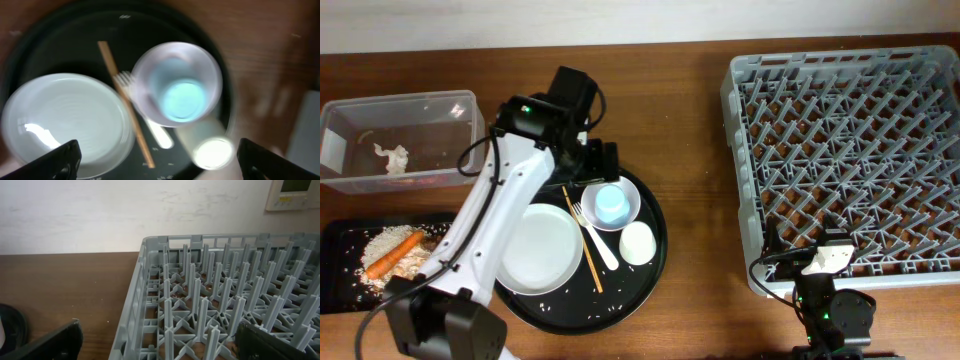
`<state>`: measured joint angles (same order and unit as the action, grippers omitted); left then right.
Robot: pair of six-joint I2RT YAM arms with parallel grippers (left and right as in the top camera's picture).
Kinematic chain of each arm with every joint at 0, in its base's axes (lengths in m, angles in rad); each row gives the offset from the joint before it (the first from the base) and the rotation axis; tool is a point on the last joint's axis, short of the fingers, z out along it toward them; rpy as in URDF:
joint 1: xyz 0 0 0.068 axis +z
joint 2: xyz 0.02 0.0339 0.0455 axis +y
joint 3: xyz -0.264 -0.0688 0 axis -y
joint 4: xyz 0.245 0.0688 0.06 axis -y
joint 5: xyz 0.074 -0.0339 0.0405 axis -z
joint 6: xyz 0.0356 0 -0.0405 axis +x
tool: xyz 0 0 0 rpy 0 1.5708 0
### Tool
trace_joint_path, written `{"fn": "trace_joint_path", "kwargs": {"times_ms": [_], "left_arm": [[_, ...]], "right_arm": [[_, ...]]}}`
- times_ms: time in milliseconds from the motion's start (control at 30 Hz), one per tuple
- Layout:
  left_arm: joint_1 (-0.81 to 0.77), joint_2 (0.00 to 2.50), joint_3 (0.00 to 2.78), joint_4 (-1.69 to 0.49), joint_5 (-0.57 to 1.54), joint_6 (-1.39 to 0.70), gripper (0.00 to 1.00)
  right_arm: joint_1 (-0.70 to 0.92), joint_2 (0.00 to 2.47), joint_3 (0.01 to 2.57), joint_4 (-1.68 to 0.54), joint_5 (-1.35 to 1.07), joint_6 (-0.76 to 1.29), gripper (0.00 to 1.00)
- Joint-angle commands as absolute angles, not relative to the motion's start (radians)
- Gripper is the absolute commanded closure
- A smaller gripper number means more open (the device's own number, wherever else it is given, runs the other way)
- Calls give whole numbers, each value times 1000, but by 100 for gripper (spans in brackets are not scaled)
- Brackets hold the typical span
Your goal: Sort waste into correct bins and load items into the dishwasher rack
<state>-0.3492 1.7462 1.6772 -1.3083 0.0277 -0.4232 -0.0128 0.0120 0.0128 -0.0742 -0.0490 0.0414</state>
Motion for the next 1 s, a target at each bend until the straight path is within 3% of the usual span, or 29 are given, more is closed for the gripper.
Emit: {"fn": "trace_joint_path", "kwargs": {"times_ms": [0,200,333,633,767,867,967], "left_arm": [[-229,1736,1671,-1356,-98,-503,1],[13,1736,1671,-1421,-15,-514,1],[163,1736,1670,-1416,34,-670,1],[257,1736,1670,-1403,46,-670,1],[258,1737,1670,-1368,30,-670,1],[294,1737,1671,-1346,69,-670,1],[320,1737,1670,-1347,71,-670,1]], "right_arm": [[-7,6,6,-75,-47,33,1],[-7,6,6,-75,-47,33,1],[-7,6,6,-75,-47,33,1],[-7,6,6,-48,-103,39,1],[-7,6,6,40,-690,414,2],[-7,6,6,193,-756,658,1],[-7,6,25,319,-749,776,1]]}}
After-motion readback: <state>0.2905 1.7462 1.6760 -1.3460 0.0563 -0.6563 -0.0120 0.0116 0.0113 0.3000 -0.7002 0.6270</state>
